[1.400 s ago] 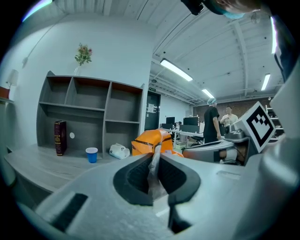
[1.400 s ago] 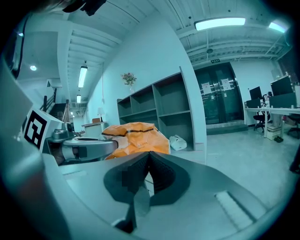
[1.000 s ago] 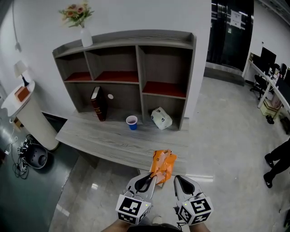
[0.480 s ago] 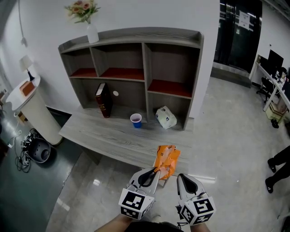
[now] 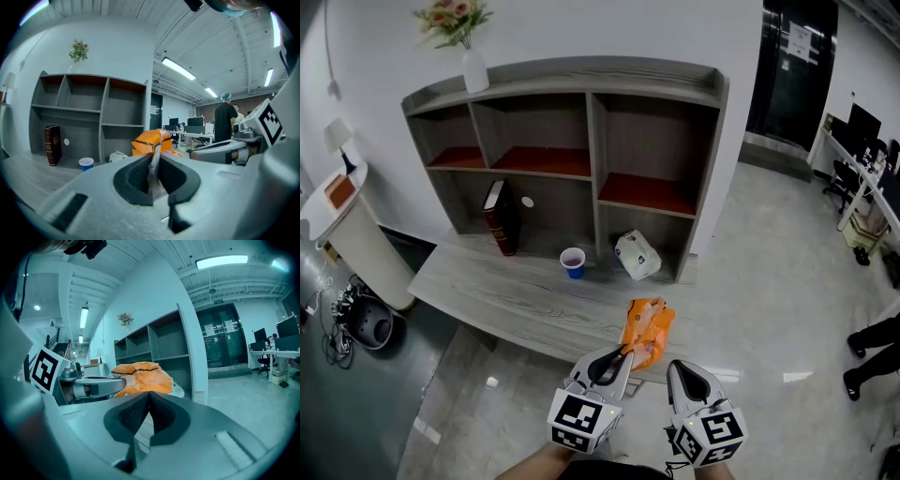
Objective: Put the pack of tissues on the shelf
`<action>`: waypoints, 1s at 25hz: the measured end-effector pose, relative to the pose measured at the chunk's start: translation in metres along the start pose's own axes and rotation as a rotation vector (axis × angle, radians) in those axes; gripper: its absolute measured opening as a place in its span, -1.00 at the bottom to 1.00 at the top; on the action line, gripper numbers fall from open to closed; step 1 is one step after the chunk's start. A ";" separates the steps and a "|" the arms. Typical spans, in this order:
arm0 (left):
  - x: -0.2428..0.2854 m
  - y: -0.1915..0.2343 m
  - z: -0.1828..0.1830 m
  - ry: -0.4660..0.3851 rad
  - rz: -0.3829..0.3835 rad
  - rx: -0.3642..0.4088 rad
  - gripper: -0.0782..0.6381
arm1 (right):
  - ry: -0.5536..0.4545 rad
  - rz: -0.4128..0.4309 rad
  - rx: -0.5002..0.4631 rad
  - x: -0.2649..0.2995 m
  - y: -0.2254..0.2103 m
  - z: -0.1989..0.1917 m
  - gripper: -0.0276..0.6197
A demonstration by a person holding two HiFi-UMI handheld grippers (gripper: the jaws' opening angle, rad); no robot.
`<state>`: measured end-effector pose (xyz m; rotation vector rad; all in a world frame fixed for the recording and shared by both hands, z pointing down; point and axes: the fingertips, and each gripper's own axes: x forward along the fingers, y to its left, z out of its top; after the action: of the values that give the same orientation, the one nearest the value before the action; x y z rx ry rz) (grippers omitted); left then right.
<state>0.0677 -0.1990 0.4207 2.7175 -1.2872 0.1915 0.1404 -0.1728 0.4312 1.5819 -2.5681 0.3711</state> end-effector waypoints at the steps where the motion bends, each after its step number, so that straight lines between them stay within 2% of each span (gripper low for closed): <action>1: 0.005 0.005 0.001 0.000 -0.001 -0.002 -0.77 | 0.002 -0.001 -0.002 0.007 -0.002 0.002 -0.92; 6: 0.030 0.034 0.004 0.009 -0.011 -0.007 -0.77 | 0.007 -0.008 -0.013 0.043 -0.011 0.015 -0.92; 14: 0.066 0.082 0.030 -0.024 -0.041 0.005 -0.77 | -0.013 -0.029 -0.024 0.100 -0.024 0.042 -0.92; 25: 0.117 0.145 0.103 -0.123 -0.102 0.075 -0.77 | -0.052 -0.072 -0.043 0.168 -0.035 0.083 -0.92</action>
<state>0.0352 -0.3961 0.3483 2.8914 -1.1896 0.0641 0.0985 -0.3546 0.3924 1.6858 -2.5296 0.2700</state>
